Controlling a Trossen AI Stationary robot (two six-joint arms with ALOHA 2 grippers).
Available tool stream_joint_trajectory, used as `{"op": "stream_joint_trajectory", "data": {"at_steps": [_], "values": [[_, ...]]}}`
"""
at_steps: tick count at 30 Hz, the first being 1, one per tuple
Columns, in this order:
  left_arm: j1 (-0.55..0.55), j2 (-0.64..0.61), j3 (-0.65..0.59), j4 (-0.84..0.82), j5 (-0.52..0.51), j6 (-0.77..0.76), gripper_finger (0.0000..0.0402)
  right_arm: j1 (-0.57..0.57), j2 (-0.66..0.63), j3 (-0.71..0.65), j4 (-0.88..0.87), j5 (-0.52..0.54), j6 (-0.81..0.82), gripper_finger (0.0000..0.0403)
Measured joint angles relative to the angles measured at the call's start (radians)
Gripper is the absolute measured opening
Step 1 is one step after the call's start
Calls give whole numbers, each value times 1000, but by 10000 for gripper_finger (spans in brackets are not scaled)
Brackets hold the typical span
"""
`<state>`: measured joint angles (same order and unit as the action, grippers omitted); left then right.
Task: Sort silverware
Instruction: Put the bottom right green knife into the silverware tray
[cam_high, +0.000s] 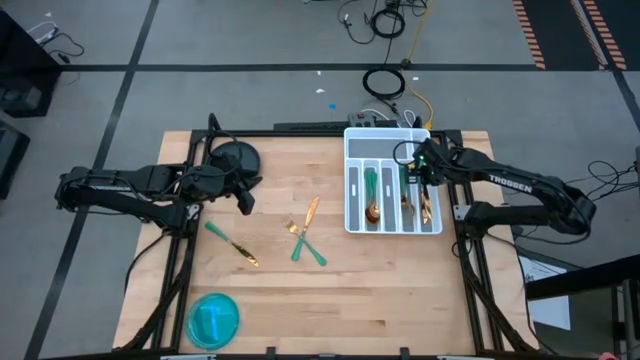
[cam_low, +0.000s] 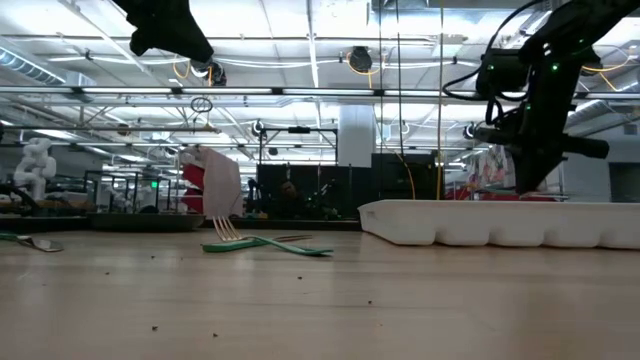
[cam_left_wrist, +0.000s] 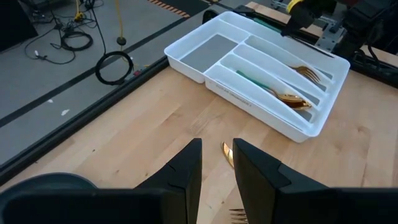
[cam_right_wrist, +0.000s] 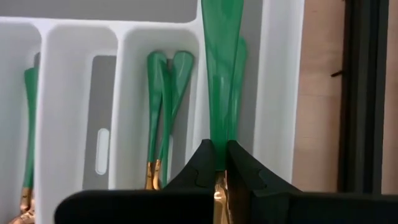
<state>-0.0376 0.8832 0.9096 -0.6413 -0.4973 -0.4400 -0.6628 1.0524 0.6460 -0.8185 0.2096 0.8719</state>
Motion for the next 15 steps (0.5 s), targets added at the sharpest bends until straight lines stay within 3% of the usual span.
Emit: {"op": "stream_joint_trajectory", "data": {"at_steps": [15], "values": [[0, 0, 0, -3, 0, 1, 97, 0, 72, 1, 29, 27, -1, 0]]}}
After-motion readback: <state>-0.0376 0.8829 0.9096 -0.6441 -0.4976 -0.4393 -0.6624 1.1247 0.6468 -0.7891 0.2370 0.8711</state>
